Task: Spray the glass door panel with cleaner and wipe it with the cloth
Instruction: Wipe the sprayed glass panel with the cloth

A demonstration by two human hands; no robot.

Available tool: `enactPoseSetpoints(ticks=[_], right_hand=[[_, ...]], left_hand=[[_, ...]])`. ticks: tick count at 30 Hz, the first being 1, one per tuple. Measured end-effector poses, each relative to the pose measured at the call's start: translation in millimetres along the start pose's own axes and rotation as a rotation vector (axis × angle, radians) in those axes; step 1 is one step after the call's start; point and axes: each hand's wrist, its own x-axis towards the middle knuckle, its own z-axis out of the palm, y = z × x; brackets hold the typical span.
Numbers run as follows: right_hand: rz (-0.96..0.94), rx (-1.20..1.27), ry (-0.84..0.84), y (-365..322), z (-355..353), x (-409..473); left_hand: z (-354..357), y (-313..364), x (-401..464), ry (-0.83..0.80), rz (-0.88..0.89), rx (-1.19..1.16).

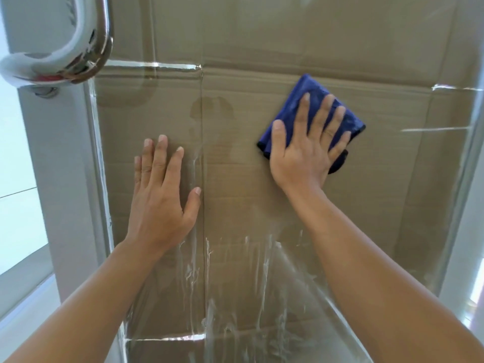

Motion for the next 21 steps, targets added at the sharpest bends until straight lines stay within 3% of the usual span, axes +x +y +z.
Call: enactPoseSetpoints(ticks=[4,9,11,16,21], right_hand=[[-0.391,-0.026,0.016,-17,15,-48],[-0.663,-0.023,0.022,10,28,-106],[-0.621,-0.03,0.048,24,28,-103],[-0.297,-0.025,0.057,-5,20,-61],[-0.421,0.02,0.016,-67,21,-54]], left_hand=[[2,0,-1,0.016,0.001,-0.022],[-5,-10,-10,0.028,-0.008,-0.018],[-9,-19,-15,0.042,-0.026,-0.016],[-14,-38,-32,0.101,-0.062,0.012],[-19,-57,-49,0.106,-0.123,0.083]])
